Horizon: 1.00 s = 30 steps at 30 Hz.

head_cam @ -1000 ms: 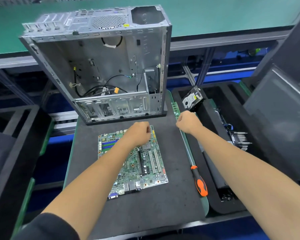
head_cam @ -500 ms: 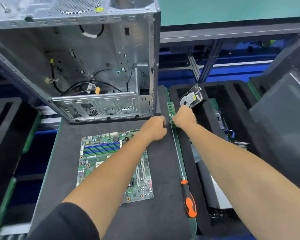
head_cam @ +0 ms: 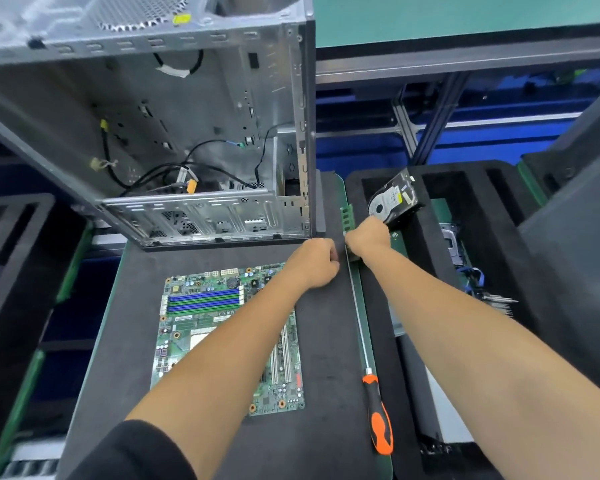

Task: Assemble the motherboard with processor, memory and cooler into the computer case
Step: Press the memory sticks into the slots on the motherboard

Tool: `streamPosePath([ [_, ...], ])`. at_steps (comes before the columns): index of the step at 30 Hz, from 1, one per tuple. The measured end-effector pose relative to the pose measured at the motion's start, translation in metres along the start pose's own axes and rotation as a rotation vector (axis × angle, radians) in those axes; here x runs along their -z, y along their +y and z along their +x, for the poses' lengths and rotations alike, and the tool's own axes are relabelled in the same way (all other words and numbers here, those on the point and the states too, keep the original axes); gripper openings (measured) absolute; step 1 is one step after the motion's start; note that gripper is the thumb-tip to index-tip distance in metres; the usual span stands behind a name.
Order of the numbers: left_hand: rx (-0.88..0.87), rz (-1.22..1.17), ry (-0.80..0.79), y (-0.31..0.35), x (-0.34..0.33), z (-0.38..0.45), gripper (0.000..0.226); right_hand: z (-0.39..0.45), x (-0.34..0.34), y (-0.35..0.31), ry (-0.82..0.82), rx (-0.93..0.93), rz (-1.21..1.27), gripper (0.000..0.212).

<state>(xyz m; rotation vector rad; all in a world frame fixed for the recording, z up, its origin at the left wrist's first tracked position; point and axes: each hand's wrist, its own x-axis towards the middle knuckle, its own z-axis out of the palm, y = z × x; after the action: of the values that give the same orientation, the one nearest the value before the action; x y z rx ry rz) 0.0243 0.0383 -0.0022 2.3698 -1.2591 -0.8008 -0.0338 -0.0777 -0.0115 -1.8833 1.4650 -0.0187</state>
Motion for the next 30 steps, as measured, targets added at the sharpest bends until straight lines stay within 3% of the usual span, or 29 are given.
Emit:
streamPosePath([
  [5, 0.035, 0.002, 0.007, -0.005, 0.006, -0.008, 0.006, 0.001, 0.013, 0.003, -0.032, -0.049, 0.141, 0.032],
  [9, 0.056, -0.085, 0.091, -0.006, 0.012, -0.010, 0.008, -0.006, 0.036, 0.011, -0.052, 0.000, 0.183, 0.018],
  [14, 0.211, -0.505, 0.195, -0.004, 0.018, -0.019, 0.035, -0.036, 0.065, 0.021, -0.425, 0.144, 0.192, 0.006],
  [18, 0.209, -0.849, 0.158, -0.010, 0.020, -0.041, 0.015, -0.058, 0.061, 0.022, -0.573, 0.217, 0.194, 0.012],
  [25, 0.270, -0.883, 0.135, -0.066, 0.041, -0.092, 0.006, -0.087, 0.016, 0.001, -0.731, 0.351, 0.191, 0.017],
  [30, 0.331, -0.955, 0.201, -0.108, 0.056, -0.124, 0.006, -0.112, -0.017, -0.030, -0.719, 0.454, 0.156, 0.016],
])
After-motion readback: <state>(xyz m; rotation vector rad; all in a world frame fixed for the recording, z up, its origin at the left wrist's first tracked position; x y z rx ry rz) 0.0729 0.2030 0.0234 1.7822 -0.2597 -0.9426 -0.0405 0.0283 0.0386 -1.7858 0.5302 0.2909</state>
